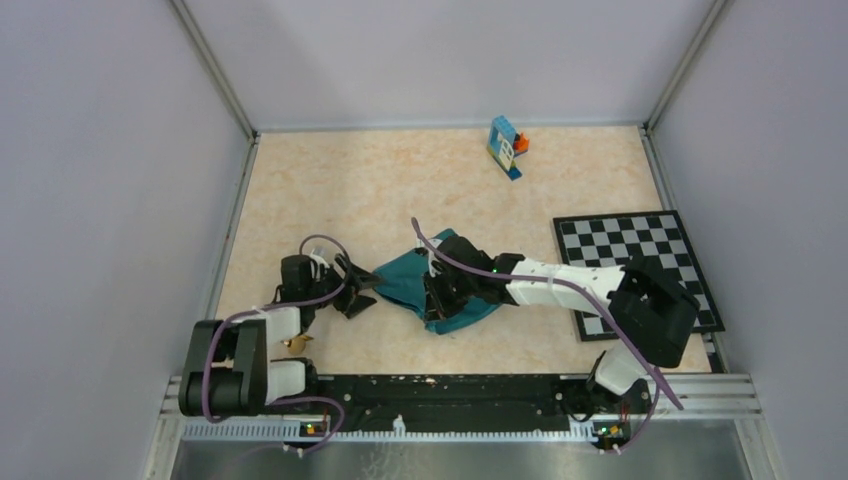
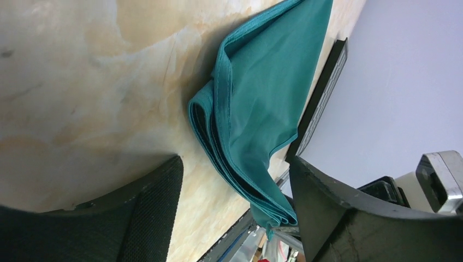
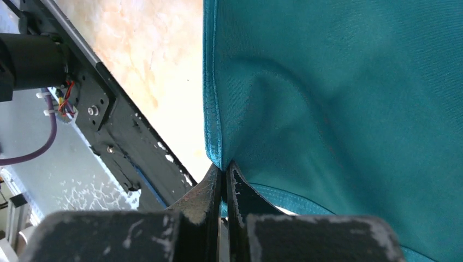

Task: Fold the napkin into a case and place the utensils inside
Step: Pick up the lower triangle-folded napkin from the center of the board, then fold the lower triangle-folded napkin at the center of the board.

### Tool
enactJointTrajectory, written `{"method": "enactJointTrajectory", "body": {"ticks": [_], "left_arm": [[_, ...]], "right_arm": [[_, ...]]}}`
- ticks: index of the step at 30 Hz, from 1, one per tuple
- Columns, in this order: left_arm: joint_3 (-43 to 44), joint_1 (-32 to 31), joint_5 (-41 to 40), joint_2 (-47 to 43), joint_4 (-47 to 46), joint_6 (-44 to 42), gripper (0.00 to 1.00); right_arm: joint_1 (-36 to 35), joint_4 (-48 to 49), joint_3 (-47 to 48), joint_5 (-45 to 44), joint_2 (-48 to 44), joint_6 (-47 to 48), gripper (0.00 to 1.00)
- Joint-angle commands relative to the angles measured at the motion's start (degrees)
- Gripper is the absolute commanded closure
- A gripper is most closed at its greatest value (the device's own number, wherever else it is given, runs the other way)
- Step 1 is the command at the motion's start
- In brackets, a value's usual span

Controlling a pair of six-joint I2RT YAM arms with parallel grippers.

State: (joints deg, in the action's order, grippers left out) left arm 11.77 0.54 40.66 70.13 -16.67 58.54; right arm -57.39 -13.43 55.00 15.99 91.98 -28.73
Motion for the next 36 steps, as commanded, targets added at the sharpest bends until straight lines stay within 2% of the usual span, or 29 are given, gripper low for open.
{"method": "enactJointTrajectory", "body": {"ticks": [1,13,19,21,23,29,32,36], "left_arm": [[1.7,-2.2,-2.0,5.6,-3.7,-1.6,0.25],[7.1,-3.2,-9.1,6.3,1.0,-8.8,0.63],[11.5,-3.2,-12.4,3.3,9.3,-11.8,0.82],[13.2,-3.2,-13.3,1.8,11.8,-12.5,0.87],[15.6,-3.7,-14.8,0.9,15.2,-12.8,0.96],[25.5,-10.0,-23.4,3.0,25.7,-13.1,0.98],[30.2,-13.8,-29.4,5.7,30.1,-10.6,1.0],[35.8,-18.8,-34.6,10.6,32.8,-7.3,1.0]], "right_arm": [[1.8,4.6,-1.4,2.8,-4.2,-0.9,1.0],[2.8,8.3,-3.9,7.6,-4.5,0.5,1.0],[2.8,10.8,-5.4,9.8,-5.1,0.2,1.0],[3.6,13.7,-6.9,13.1,-5.7,-0.4,1.0],[5.5,17.4,-9.9,16.0,-6.3,-1.8,1.0],[9.4,21.8,-14.5,21.9,-5.8,-3.5,1.0],[11.2,26.9,-17.9,24.5,-5.8,-6.2,1.0],[13.9,28.4,-20.9,25.3,-6.1,-6.7,1.0]]}}
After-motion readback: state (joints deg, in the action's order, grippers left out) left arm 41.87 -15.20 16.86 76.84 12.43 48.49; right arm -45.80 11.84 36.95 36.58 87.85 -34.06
